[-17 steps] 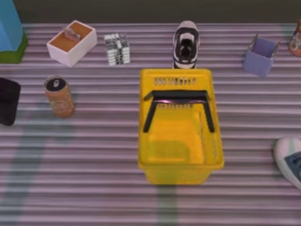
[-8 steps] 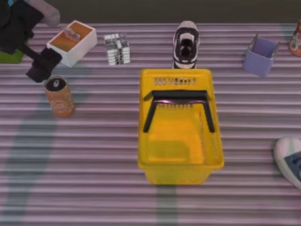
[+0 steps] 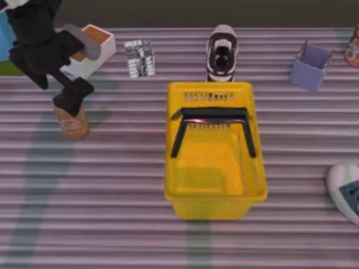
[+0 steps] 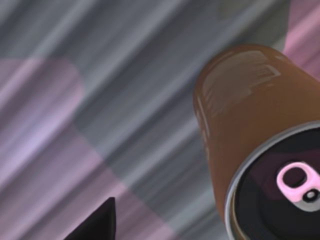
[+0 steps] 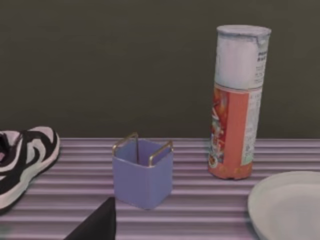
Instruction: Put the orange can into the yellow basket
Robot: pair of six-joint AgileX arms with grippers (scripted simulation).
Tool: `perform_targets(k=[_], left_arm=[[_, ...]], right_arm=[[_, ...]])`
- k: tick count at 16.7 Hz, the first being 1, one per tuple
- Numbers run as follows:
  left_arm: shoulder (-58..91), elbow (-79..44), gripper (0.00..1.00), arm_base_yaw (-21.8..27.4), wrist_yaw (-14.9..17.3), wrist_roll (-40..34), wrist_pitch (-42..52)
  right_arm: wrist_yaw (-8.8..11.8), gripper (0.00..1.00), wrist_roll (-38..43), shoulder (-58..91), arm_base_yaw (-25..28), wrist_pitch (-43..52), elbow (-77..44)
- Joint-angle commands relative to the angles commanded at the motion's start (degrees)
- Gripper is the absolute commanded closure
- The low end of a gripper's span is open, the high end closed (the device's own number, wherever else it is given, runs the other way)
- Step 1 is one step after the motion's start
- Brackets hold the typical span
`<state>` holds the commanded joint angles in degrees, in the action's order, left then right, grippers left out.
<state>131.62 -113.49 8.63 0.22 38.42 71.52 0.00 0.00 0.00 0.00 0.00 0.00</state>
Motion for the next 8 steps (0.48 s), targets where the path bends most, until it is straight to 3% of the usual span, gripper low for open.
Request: perform_targets(k=[8], left_arm=[[0.79,1.65,0.0,-0.05,0.02,0.26,-2.13]], right_arm=[[0.0,0.0,0.0,0.0,0.0,0.0,0.0]])
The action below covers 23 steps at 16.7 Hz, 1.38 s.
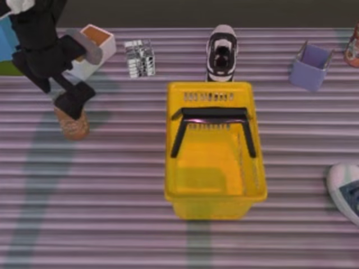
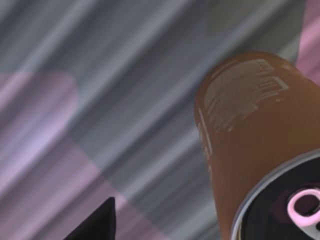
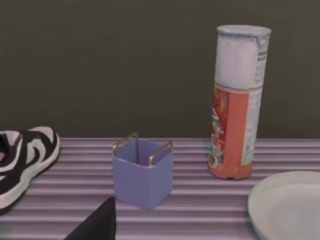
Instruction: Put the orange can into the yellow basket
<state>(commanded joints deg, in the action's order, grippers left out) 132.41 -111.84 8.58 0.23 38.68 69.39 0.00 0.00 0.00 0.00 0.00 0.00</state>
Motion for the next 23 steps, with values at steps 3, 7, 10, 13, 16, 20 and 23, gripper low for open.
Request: perform_targets(k=[3,7,10,13,16,20,23], left_arm=[[1.09,3.8,0.0,0.02,0.01,-0.05,-4.99],[1.79,5.77,0.0,0.04,0.02,-0.05,-7.56],[1.79,5.77,0.08,0.04,0.02,-0.05,-7.56],[1.79,5.77,0.3,0.04,0.02,-0.05,-7.56],[1.79,5.77,0.53,0.04,0.02,-0.05,-7.56],[1.79,5.77,0.83,0.04,0.02,-0.05,-7.56],[1.79,5.77,1.0,0.04,0.02,-0.05,-7.56]], right_arm=[[0.0,0.0,0.0,0.0,0.0,0.0,0.0],[0.0,0.0,0.0,0.0,0.0,0.0,0.0],[0.0,0.0,0.0,0.0,0.0,0.0,0.0],[0.0,0.0,0.0,0.0,0.0,0.0,0.0],[0.0,0.0,0.0,0.0,0.0,0.0,0.0],[0.0,0.0,0.0,0.0,0.0,0.0,0.0],[0.0,0.0,0.0,0.0,0.0,0.0,0.0]])
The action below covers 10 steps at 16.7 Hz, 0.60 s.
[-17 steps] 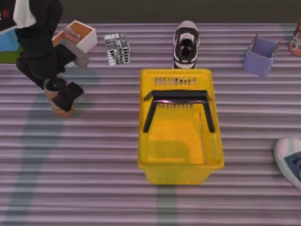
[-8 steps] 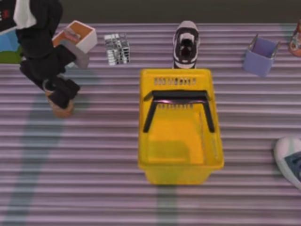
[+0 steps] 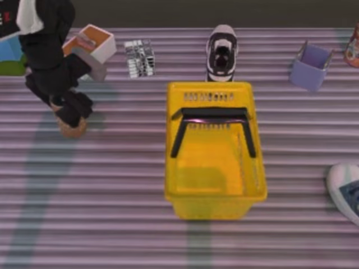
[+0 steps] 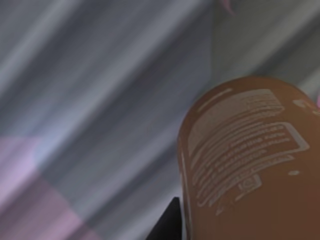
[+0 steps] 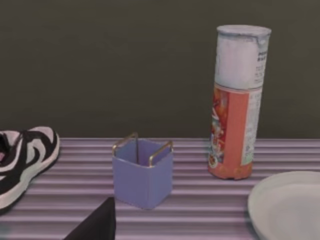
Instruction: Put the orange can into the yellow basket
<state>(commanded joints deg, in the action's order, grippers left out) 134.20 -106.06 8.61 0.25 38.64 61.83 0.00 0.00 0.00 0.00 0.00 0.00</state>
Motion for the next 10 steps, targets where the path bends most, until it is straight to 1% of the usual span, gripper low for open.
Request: perform_targets(k=[9,10], left_arm=[[-0.13,0.04,1.0,-0.1,0.01,0.07,0.0],[-0.17,0.19,1.0,0.03,0.47,-0.07,-0.59]], right_arm=[[0.0,0.0,0.0,0.0,0.0,0.0,0.0],[0.0,0.0,0.0,0.0,0.0,0.0,0.0]])
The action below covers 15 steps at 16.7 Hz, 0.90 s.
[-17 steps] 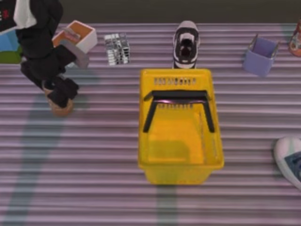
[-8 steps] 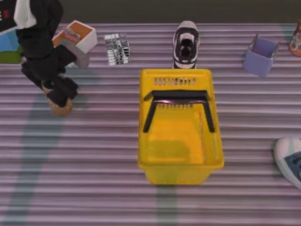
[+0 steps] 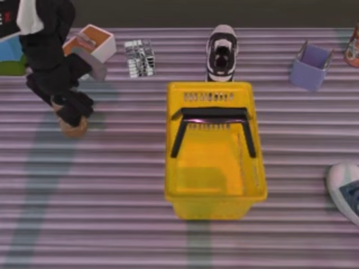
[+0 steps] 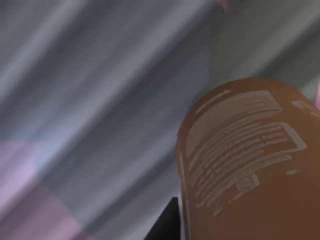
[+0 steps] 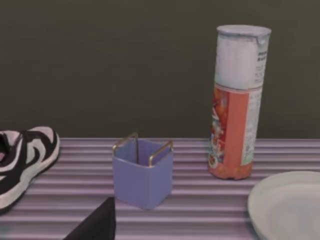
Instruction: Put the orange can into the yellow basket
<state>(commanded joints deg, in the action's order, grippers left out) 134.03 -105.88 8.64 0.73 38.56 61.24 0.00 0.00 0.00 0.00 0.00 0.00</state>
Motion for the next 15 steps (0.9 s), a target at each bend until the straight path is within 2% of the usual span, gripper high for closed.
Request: perform_targets(k=[3,6,9,15], left_arm=[[-0.37,1.42,1.0,0.85,4.15,-1.63,-5.43],[-1.19,4.32,1.0,1.98,11.68,-5.21,-16.27],[-2.43,8.6,1.0,3.3,21.68,-10.37,-31.38],[-6.01,19.39,1.0,6.33,44.85,-22.78,-66.56]], right_arm=[[0.0,0.0,0.0,0.0,0.0,0.0,0.0],[0.0,0.0,0.0,0.0,0.0,0.0,0.0],[0.0,0.0,0.0,0.0,0.0,0.0,0.0],[0.0,0.0,0.0,0.0,0.0,0.0,0.0]])
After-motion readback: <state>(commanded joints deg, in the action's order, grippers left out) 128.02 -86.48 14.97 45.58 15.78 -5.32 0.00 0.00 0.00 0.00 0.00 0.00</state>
